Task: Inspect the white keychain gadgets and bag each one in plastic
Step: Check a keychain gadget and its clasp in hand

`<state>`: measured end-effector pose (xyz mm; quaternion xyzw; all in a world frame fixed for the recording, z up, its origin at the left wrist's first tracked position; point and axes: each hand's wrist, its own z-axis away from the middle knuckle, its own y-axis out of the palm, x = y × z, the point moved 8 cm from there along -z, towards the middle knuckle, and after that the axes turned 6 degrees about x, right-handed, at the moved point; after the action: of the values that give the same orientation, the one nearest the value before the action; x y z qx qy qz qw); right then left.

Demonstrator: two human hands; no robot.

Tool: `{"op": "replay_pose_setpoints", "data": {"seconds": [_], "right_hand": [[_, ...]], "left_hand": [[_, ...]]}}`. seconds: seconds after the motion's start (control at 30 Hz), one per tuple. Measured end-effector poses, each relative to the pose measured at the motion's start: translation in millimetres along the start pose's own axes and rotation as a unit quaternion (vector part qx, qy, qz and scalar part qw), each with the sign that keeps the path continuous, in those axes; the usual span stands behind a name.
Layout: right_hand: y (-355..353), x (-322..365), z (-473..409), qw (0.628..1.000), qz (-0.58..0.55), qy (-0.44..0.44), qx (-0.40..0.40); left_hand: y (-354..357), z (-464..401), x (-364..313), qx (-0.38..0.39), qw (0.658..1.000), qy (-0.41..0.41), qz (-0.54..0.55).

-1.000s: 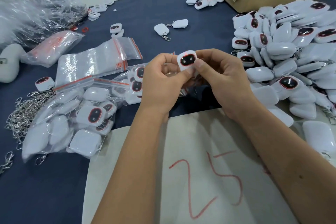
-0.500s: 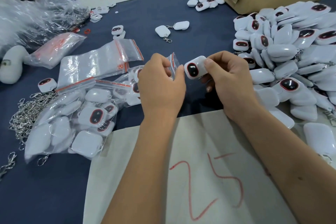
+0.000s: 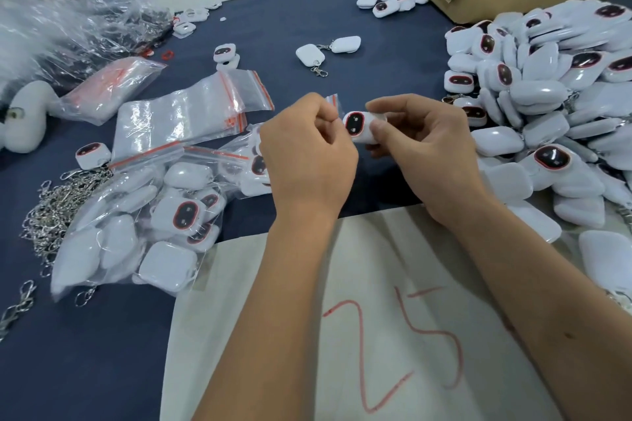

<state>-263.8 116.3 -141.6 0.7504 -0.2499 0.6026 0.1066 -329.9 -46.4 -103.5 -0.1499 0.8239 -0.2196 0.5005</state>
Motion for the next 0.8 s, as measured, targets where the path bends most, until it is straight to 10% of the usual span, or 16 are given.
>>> {"op": "replay_pose_setpoints", "data": {"seconds": [0.23, 0.4, 0.53, 0.8], "right_hand": [[4, -3, 0, 1.0, -0.003, 0.014, 0.014], [24, 8, 3, 0.981, -0.09, -0.009, 0.17], [42, 21, 12, 0.962, 0.064, -0.072, 0.255], [35, 28, 12, 0.958, 0.218, -0.135, 0.131]], "left_hand": [[4, 4, -17, 0.026, 0.993, 0.116, 0.013], [-3, 9, -26, -0.011, 0.987, 0.153, 0.036], [-6, 11, -27, -0.034, 0.987, 0.155, 0.038], [-13, 9, -13, -0.082, 0.983, 0.076, 0.149]]}}
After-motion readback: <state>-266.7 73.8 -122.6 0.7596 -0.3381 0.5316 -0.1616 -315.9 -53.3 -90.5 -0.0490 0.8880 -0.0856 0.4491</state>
